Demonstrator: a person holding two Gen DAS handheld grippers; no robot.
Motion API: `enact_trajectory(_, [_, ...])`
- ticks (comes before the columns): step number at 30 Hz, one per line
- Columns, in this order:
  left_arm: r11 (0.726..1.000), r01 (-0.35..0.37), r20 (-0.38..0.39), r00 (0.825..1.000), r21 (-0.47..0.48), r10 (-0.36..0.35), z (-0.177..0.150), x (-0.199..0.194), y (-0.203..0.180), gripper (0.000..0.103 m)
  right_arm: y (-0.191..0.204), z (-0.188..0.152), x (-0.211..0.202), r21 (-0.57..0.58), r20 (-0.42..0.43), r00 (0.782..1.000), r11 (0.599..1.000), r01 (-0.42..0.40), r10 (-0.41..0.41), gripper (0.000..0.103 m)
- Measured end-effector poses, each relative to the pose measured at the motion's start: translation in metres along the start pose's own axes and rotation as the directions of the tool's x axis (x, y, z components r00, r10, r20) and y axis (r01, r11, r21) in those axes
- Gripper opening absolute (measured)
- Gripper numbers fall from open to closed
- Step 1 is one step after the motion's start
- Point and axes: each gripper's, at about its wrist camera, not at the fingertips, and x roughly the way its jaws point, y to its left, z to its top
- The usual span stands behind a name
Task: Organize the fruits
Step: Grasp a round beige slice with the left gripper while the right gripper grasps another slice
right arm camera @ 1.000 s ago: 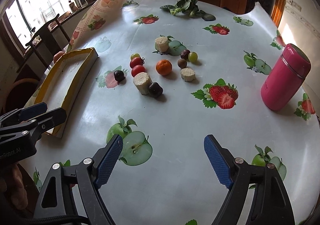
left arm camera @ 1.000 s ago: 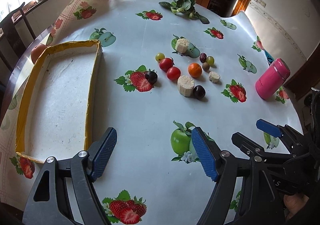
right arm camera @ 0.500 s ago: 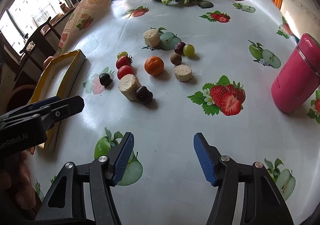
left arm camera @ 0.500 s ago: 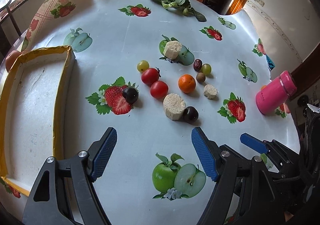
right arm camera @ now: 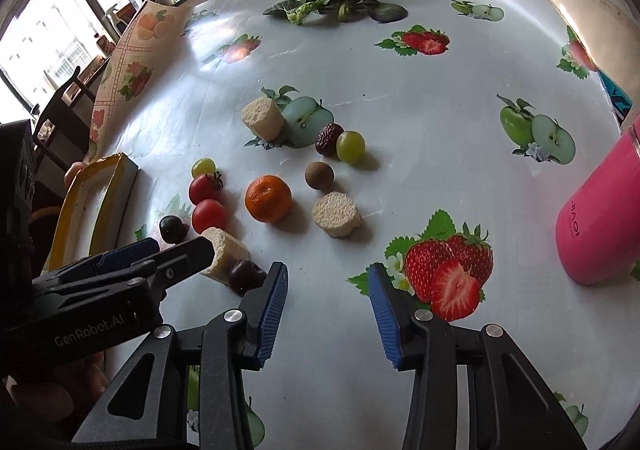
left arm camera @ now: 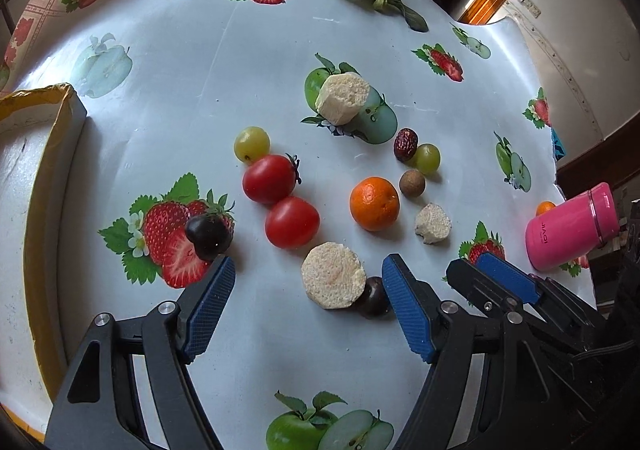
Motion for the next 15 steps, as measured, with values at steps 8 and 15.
enact_trajectory(8, [0.993, 0.081, -0.015, 0.997, 0.082, -0.08, -0.005, 0.001, -0.003, 0.033, 0.0, 0.021, 0.029, 0.008, -0.013, 1.0, 1.0, -0.012, 0.012, 0.041])
enact_trajectory(15, [0.991, 0.117, -0.029, 0.993, 0.061, -0.115, -0.013, -0.004, 0.011, 0.033, 0.004, 0.022, 0.048, -0.018, -0.025, 0.999, 0.999, 0.026, -0.026, 0.033])
